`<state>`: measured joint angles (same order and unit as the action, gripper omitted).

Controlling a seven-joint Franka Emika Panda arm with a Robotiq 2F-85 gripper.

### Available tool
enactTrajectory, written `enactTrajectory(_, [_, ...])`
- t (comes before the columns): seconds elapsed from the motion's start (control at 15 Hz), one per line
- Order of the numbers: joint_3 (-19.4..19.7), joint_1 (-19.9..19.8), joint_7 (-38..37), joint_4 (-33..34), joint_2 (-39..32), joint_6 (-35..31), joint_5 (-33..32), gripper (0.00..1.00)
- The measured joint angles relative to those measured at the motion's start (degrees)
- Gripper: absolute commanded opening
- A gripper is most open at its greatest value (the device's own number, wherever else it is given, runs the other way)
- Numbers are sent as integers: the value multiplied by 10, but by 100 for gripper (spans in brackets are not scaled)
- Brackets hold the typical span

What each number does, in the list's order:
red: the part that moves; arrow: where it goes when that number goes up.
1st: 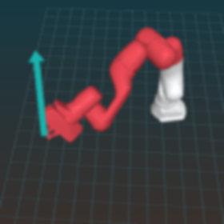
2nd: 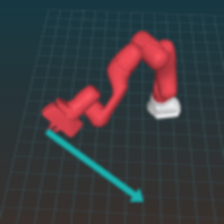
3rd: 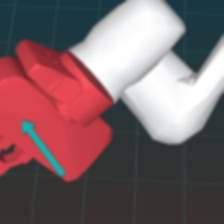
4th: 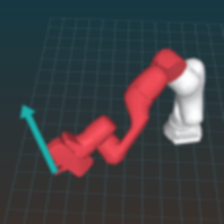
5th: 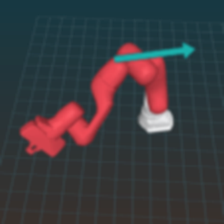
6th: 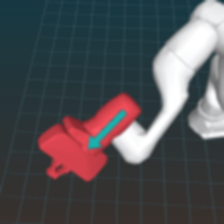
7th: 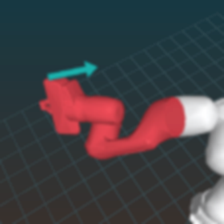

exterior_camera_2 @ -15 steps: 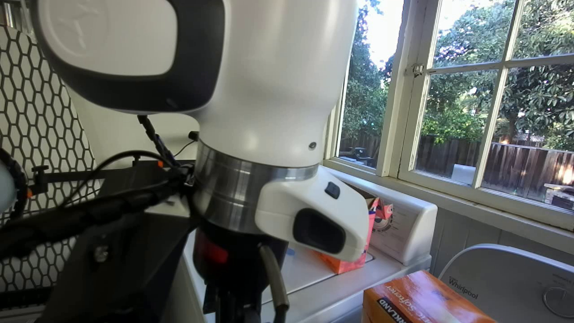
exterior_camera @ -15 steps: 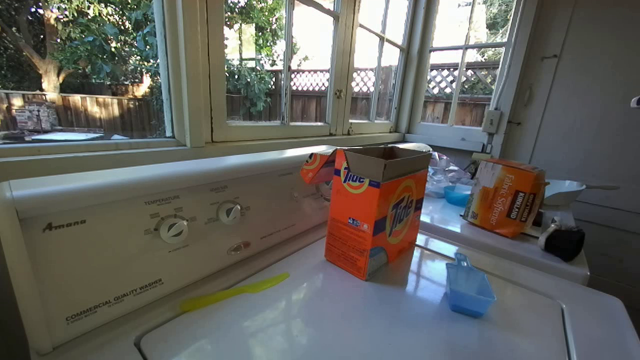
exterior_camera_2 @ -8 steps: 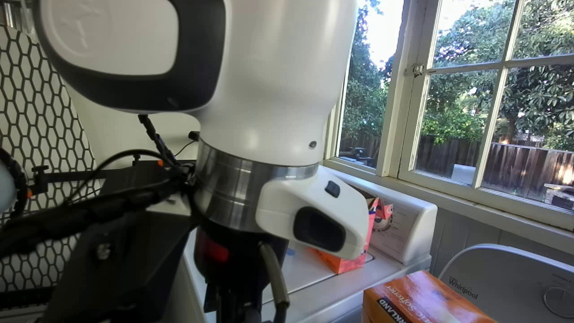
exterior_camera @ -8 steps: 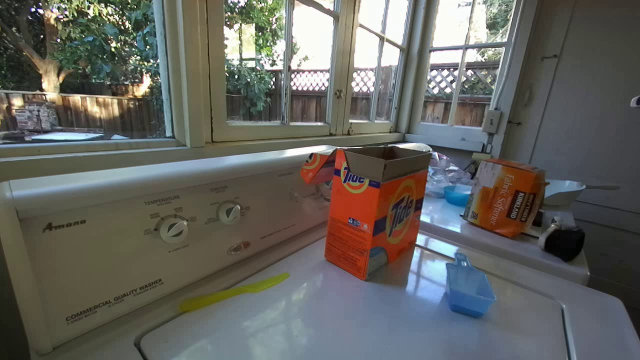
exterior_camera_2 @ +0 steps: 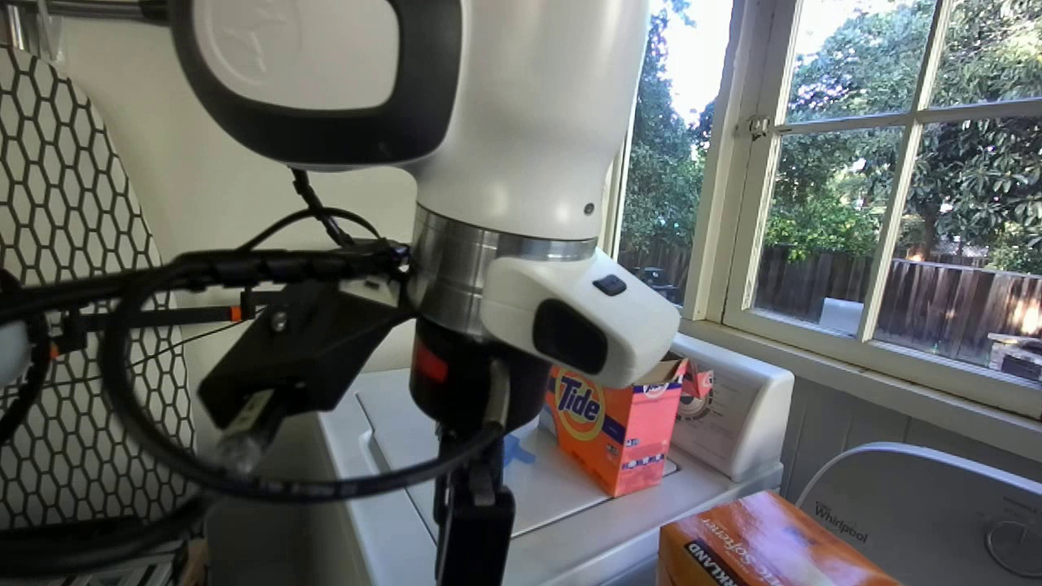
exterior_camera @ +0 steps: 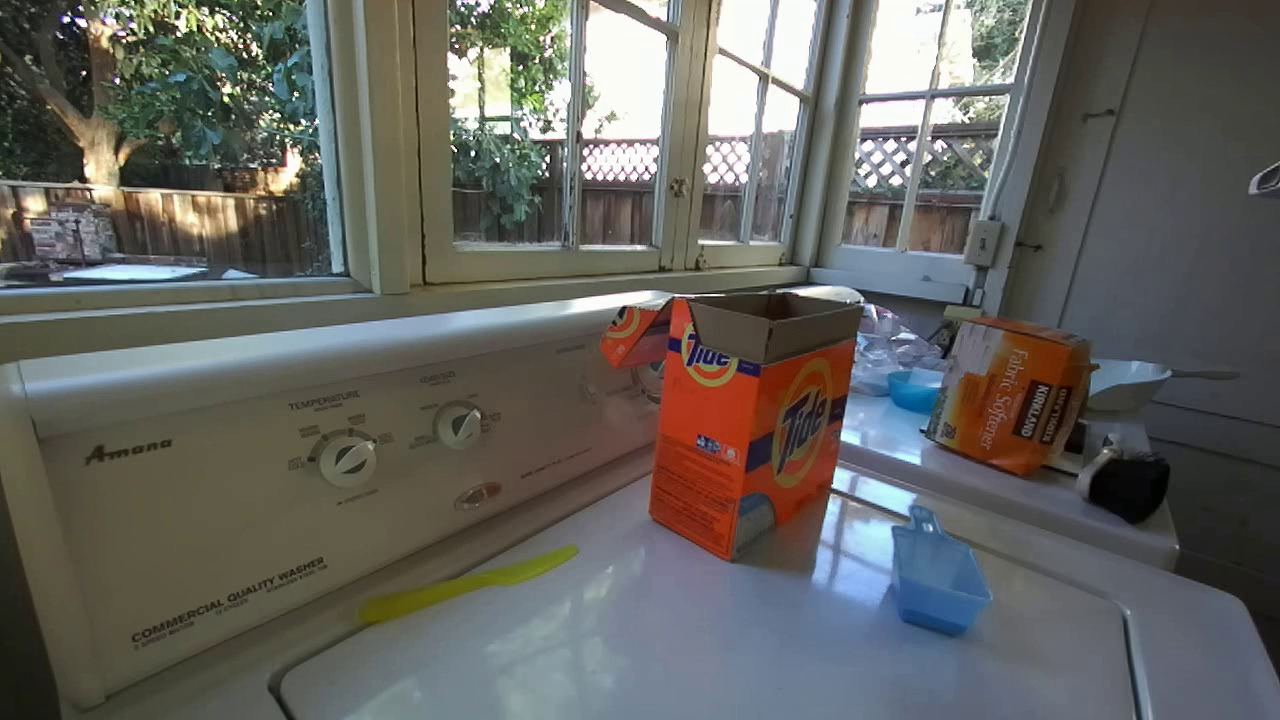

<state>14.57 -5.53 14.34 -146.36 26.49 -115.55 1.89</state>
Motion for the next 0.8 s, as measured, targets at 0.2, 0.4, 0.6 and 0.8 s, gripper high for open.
enactTrajectory(0.2, [-35,0,-93,7,-12,-9,20,100])
enactTrajectory(0.4, [-71,1,-172,10,-33,-32,32,100])
enactTrajectory(0.6, [-102,3,-249,17,-58,-47,52,100])
enactTrajectory(0.8, [-126,7,-310,30,-84,-65,72,100])
